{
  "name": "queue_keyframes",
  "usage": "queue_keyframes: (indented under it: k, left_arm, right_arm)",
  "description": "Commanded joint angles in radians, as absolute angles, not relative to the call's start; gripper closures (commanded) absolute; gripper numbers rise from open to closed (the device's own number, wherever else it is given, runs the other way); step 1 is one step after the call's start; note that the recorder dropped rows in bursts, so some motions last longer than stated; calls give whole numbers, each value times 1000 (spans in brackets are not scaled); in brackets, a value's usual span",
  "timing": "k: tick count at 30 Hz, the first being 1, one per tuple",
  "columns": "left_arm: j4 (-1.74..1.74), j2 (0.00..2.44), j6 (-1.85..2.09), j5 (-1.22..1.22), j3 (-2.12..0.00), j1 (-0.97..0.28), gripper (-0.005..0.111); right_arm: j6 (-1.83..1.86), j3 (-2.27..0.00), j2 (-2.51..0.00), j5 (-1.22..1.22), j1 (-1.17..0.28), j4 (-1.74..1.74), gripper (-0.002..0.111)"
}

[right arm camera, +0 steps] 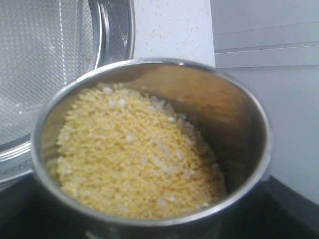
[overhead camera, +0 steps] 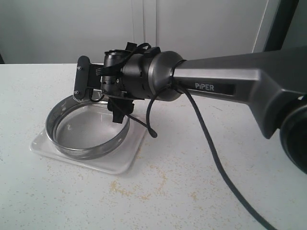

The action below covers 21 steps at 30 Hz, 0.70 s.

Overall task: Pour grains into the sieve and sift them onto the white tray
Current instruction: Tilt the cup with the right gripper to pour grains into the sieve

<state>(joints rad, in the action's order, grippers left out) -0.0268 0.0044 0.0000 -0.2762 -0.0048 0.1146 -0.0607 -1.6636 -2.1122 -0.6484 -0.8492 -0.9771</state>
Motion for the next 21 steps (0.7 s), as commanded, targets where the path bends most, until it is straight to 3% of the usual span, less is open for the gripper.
queue_keyframes:
  k: [1, 21]
  left_arm:
    - [-25, 0, 0, -275, 0, 116, 107]
    - [-25, 0, 0, -275, 0, 116, 107]
  right_arm:
    - [-55, -1674, -2108, -633, -860, -1054, 108]
    - [-145, -1714, -2197, -613, -860, -1139, 108]
